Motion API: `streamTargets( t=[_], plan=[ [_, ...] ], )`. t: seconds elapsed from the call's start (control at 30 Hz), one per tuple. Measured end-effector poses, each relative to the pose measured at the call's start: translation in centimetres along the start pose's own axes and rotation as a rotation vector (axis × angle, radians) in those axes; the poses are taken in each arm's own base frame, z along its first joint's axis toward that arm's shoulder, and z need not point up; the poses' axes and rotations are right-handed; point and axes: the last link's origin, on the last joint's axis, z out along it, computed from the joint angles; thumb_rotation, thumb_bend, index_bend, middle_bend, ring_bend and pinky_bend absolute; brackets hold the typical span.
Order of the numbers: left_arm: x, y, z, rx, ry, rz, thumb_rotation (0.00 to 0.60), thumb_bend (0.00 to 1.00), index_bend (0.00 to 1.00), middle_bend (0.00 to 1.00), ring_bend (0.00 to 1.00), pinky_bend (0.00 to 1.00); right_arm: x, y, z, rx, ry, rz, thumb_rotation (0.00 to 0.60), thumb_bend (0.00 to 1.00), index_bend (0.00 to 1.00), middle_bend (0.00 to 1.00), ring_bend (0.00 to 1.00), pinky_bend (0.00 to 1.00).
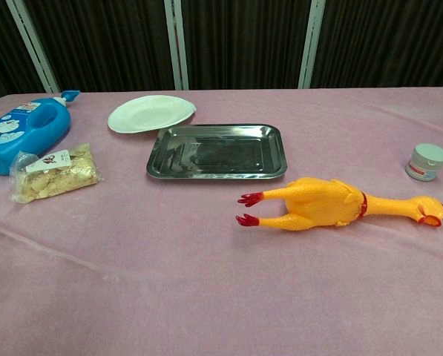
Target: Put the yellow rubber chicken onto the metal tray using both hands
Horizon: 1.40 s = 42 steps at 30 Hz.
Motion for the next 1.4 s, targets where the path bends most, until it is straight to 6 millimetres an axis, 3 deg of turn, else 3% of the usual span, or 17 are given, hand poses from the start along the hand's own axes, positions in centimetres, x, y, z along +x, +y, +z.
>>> streamTargets(
  t=[1.0, 1.23, 1.4],
  plan=[
    [0.3, 0.1, -1.2, 0.001, -0.046, -0.009, 0.6, 0.06, 0.1, 0.08, 0.01, 0.06, 0.2, 0.1, -0.5, 0.029, 0.003, 0.04, 0.6, 0.26, 0.01, 0.22, 0.16, 0.19],
    [0.4, 0.1, -1.1, -0.001, -0.044, -0.011, 0.6, 0.06, 0.1, 0.08, 0.01, 0.06, 0.4, -0.5, 0.1, 0.064, 0.01, 0.059, 0.6, 0.26, 0.01, 0.22, 0.16, 0.2],
    [0.5, 0.2, -1.0, -0.008, -0.047, -0.013, 0.6, 0.06, 0.1, 0.08, 0.01, 0.06, 0.6, -1.8, 1.8, 0.135, 0.005, 0.067, 0.6, 0.26, 0.01, 0.22, 0.16, 0.21]
  ],
)
